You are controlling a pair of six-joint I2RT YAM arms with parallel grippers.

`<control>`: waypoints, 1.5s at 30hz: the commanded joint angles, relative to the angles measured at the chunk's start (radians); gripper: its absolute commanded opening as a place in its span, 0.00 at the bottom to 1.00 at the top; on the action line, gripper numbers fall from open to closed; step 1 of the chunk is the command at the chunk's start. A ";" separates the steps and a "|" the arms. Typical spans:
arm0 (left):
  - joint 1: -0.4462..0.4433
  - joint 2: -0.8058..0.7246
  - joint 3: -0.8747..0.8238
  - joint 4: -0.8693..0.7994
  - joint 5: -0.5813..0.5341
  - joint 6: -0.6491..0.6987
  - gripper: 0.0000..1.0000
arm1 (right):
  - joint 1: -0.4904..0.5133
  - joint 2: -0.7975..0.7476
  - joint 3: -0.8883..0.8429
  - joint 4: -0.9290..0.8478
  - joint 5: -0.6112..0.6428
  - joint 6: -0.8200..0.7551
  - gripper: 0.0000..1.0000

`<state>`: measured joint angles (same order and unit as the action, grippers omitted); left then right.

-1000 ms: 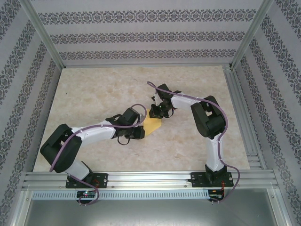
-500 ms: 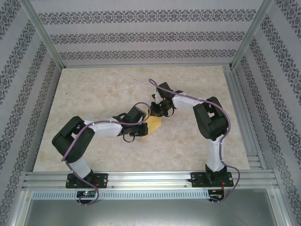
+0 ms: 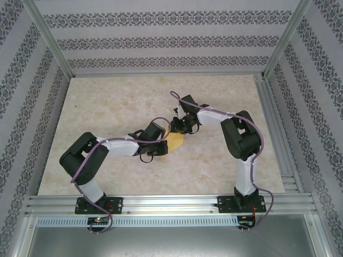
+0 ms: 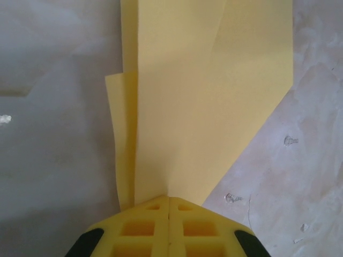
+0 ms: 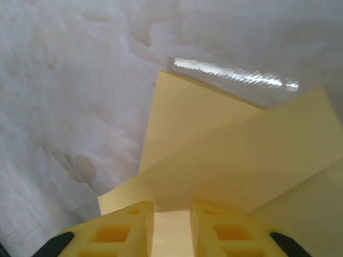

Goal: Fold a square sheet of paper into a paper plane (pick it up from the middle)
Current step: Fourth fold the wing at the center of the table, then turn over the paper at the center of the table.

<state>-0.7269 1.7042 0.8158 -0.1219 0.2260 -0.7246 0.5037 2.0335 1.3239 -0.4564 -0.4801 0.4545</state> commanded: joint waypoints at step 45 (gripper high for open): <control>0.248 -0.220 -0.231 0.182 0.167 -0.183 0.69 | 0.018 -0.030 -0.125 0.286 -0.159 0.214 0.18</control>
<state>-0.5186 1.5166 0.6060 0.0261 0.3344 -0.9146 0.5110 1.9991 1.1957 -0.2234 -0.6064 0.6621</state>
